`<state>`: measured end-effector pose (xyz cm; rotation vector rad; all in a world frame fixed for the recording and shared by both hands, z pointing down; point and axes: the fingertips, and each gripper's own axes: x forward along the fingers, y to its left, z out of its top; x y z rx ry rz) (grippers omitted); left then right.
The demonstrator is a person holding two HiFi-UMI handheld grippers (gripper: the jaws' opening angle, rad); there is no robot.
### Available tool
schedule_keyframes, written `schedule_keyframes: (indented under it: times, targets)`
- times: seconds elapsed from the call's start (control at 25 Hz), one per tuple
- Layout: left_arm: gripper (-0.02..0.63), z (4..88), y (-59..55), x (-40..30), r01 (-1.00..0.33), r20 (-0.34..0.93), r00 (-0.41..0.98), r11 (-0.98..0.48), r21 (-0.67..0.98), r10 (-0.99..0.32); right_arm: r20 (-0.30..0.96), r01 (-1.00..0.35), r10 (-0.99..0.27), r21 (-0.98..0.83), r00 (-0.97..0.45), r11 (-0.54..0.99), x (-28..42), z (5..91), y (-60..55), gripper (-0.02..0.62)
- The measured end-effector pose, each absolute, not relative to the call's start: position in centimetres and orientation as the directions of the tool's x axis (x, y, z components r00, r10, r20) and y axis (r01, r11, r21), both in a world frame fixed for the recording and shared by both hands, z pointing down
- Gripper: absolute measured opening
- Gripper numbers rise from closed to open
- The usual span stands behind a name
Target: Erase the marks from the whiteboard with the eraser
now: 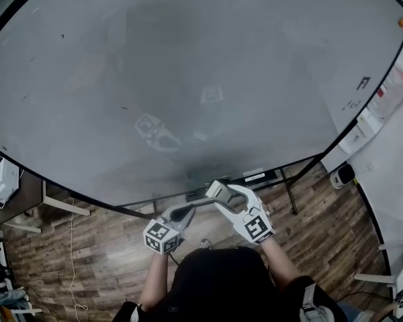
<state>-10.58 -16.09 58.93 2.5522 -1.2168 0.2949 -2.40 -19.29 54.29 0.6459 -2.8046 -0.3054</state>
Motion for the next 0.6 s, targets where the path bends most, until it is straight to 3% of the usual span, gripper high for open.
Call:
schedule_keyframes:
  times: [0.6]
  targets:
    - [0.014, 58.7, -13.3, -6.7, -0.831, 0.297, 0.556, -0.525, 0.183, -0.777, 0.186, -0.313, -0.359, 0.239, -0.914, 0.919, 0.7, 54.8, -16.9, 0.23]
